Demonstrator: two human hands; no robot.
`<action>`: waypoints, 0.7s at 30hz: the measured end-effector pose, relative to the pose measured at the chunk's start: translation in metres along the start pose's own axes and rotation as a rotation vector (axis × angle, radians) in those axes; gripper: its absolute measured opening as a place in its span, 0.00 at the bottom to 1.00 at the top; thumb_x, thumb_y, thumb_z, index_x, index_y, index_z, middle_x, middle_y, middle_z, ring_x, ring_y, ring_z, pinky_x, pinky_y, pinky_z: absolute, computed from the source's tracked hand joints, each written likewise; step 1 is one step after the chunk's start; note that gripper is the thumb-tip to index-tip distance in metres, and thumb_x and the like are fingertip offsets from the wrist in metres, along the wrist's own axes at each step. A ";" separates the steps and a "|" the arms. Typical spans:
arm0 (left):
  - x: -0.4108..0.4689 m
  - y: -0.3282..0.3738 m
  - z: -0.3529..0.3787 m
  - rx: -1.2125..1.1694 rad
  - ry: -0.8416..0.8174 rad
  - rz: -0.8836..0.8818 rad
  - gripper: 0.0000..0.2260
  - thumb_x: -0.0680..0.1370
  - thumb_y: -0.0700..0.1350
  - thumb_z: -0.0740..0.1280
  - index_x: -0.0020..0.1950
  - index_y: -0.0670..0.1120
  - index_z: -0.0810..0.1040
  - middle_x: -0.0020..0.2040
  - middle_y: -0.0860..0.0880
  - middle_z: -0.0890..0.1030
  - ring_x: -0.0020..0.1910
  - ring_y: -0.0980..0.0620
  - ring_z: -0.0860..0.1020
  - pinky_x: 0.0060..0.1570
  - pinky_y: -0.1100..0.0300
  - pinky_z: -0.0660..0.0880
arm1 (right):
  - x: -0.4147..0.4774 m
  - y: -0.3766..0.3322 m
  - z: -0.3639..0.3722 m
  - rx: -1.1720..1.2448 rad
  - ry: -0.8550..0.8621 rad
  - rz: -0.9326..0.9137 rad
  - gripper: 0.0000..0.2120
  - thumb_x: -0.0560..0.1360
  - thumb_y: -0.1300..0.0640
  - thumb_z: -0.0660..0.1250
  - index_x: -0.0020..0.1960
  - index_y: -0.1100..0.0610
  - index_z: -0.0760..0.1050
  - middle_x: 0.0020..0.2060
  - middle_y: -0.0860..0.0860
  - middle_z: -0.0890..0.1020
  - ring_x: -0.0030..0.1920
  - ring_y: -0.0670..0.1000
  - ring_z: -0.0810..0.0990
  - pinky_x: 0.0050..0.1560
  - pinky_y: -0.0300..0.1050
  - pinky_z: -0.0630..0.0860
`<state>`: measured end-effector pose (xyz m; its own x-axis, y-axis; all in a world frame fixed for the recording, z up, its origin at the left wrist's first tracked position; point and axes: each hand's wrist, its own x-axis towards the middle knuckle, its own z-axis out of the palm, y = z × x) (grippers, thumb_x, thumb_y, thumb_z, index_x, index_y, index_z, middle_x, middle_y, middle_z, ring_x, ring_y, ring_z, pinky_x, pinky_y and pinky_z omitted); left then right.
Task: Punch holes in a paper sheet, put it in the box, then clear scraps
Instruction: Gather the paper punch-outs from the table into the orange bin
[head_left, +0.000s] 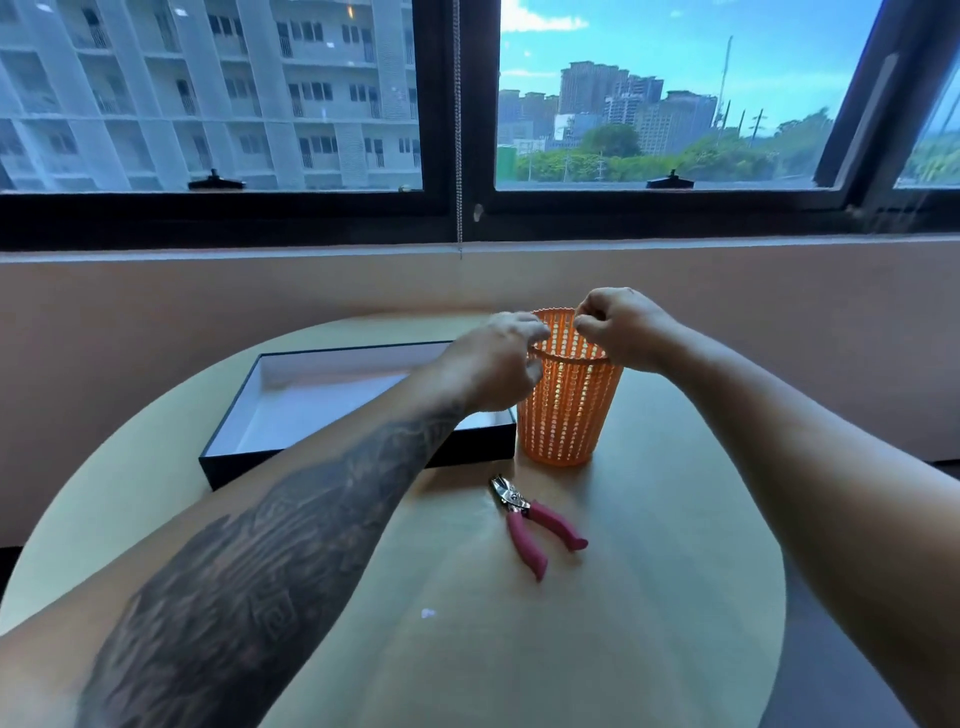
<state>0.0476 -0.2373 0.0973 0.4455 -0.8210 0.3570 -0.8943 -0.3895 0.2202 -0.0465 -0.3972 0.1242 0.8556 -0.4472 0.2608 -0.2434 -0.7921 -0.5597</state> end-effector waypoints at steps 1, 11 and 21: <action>0.001 0.001 0.004 0.016 -0.019 0.008 0.19 0.80 0.46 0.63 0.71 0.47 0.74 0.74 0.49 0.72 0.73 0.50 0.67 0.71 0.55 0.66 | 0.002 0.003 0.001 0.000 -0.004 0.006 0.05 0.82 0.55 0.64 0.52 0.56 0.77 0.43 0.51 0.79 0.38 0.48 0.78 0.32 0.38 0.71; -0.004 -0.002 0.021 -0.053 0.046 -0.009 0.20 0.79 0.44 0.64 0.71 0.46 0.74 0.71 0.48 0.75 0.77 0.50 0.63 0.73 0.49 0.64 | 0.005 0.016 0.006 0.006 -0.041 -0.018 0.04 0.81 0.60 0.65 0.54 0.55 0.78 0.45 0.47 0.79 0.42 0.46 0.78 0.38 0.34 0.72; -0.008 0.000 0.027 -0.052 0.061 -0.022 0.22 0.79 0.45 0.64 0.74 0.47 0.71 0.73 0.49 0.73 0.78 0.50 0.60 0.74 0.51 0.63 | 0.006 0.019 0.013 -0.043 -0.012 -0.034 0.04 0.80 0.60 0.67 0.51 0.52 0.78 0.45 0.46 0.79 0.44 0.45 0.79 0.39 0.34 0.74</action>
<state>0.0431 -0.2415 0.0701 0.4682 -0.7851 0.4054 -0.8816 -0.3838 0.2747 -0.0400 -0.4101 0.1049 0.8691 -0.4148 0.2695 -0.2332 -0.8241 -0.5162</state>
